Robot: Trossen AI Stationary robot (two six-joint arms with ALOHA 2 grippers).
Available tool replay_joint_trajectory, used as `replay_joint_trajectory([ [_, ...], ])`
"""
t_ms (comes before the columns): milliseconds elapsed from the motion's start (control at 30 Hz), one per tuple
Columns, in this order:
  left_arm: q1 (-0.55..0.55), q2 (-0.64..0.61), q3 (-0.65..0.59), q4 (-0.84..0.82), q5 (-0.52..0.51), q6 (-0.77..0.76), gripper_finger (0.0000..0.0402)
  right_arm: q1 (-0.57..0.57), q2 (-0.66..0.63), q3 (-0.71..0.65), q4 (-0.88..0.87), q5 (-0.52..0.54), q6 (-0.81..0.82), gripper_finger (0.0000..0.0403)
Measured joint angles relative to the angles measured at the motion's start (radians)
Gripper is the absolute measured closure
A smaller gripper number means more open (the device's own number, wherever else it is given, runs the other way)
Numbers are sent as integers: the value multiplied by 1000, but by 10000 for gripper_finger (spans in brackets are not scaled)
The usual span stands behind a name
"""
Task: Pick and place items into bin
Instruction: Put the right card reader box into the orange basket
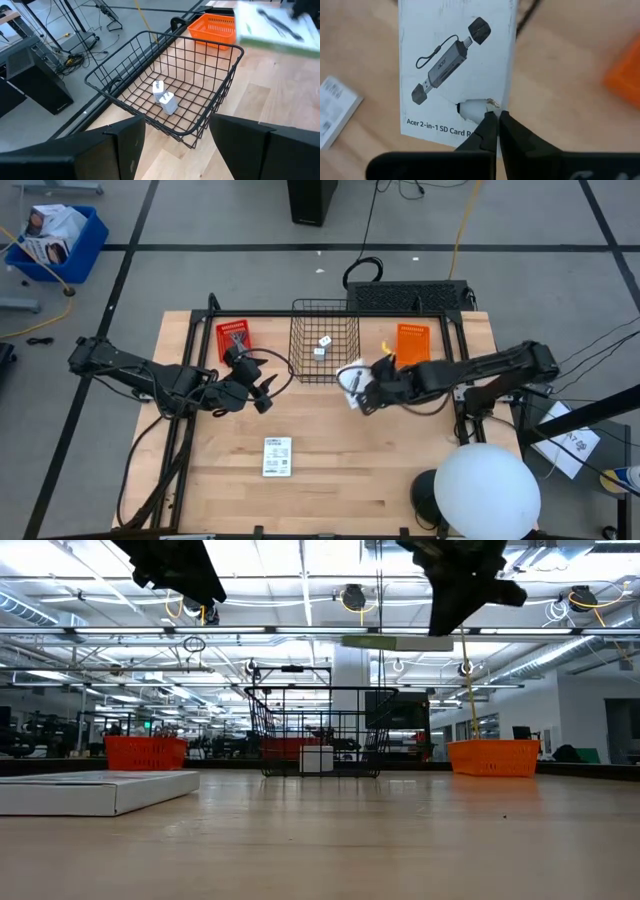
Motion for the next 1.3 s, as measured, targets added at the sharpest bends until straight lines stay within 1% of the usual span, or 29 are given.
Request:
replay_joint_trajectory([
  [200, 0, 0, 0, 0, 0, -3, 172, -95, -110, 0, -99, 45, -2, 403],
  [400, 0, 0, 0, 1, 0, -2, 172, -237, -179, 0, -178, 81, -47, 403],
  [567, 0, 0, 0, 1, 0, -7, 172, -372, -183, 1, -203, 91, -127, 403],
  [700, 0, 0, 0, 0, 0, -8, 172, -478, -164, 1, -203, 57, -191, 403],
  [833, 0, 0, 0, -7, 1, -8, 172, -554, -144, -4, -205, 34, -225, 403],
  [900, 0, 0, 0, -6, 1, -8, 172, -587, -137, -24, -204, 11, -230, 403],
  [1033, 0, 0, 0, -6, 1, -9, 172, -635, -136, -107, -203, -18, -208, 403],
  [1300, 0, 0, 0, -4, 18, -10, 172, -654, -136, -272, -201, -15, -120, 403],
])
